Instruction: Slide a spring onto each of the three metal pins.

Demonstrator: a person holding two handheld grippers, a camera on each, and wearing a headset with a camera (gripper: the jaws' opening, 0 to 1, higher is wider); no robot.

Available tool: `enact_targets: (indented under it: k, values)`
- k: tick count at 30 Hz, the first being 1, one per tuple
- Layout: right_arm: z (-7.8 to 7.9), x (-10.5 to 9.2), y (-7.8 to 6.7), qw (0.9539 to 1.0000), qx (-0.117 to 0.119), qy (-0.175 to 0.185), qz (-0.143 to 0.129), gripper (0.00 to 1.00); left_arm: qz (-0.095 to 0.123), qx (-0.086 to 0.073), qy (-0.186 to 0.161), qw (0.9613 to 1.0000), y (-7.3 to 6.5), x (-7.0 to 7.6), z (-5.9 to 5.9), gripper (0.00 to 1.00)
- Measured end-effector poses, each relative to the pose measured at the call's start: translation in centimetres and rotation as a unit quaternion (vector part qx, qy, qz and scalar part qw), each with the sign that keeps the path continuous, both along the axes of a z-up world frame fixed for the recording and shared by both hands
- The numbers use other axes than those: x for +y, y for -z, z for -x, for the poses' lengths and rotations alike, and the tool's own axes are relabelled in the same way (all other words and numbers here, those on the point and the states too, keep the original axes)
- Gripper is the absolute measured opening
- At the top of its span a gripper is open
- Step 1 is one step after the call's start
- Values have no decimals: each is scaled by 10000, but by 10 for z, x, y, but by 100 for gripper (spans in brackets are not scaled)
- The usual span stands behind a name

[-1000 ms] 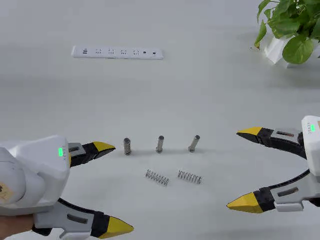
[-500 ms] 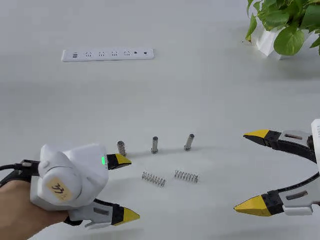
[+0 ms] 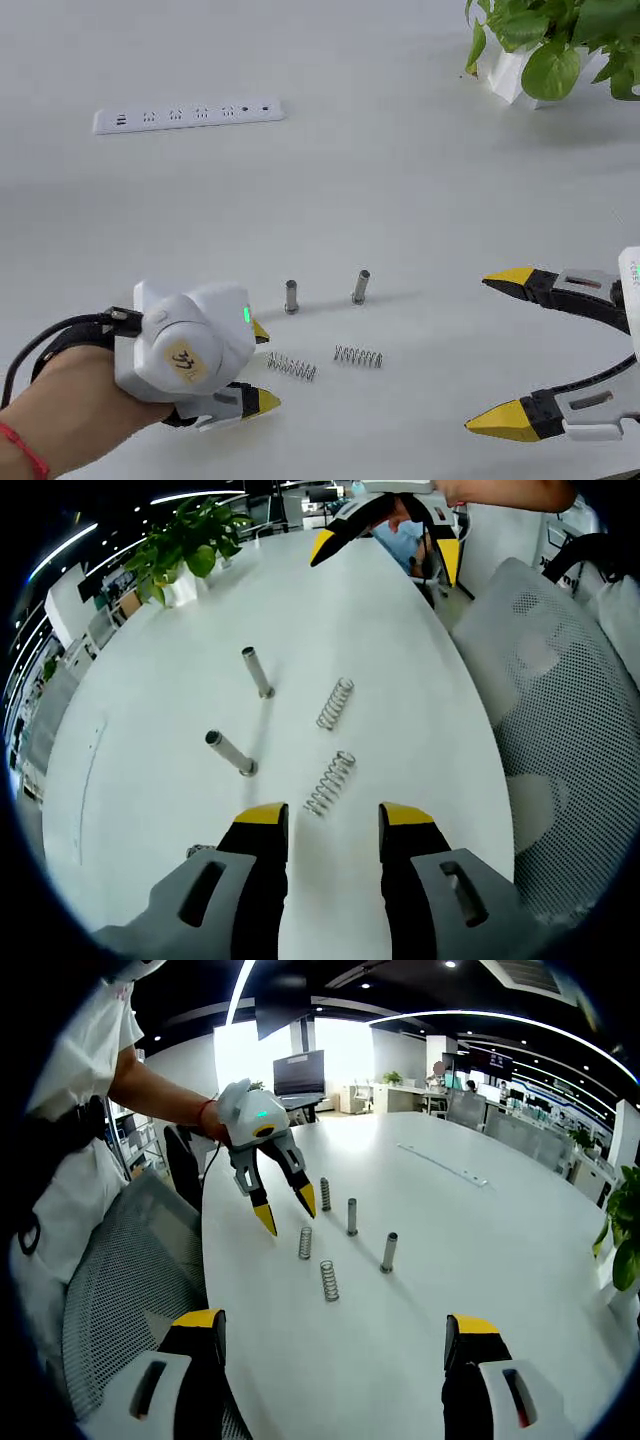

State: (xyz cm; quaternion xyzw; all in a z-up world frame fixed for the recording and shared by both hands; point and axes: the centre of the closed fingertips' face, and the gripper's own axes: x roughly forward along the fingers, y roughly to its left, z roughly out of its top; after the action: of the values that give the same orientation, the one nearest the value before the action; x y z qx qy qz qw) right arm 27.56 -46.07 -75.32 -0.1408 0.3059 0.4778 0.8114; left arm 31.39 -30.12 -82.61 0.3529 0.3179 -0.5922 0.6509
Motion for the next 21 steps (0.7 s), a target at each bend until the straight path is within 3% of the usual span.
enact_targets:
  k: [4, 11, 21]
  values:
    - [2, -1, 2, 10000, 16, 35, -11, 89, -86, 71, -70, 9999, 7, -5, -1, 28]
    - [4, -1, 2, 9999, 17, 95, -48, 89, -415, 31, -61, 9991, 18, -4, -2, 21]
    - [4, -1, 4, 9999, 6, 145, -63, 88, -387, 128, -129, 9991, 19, -5, -2, 14]
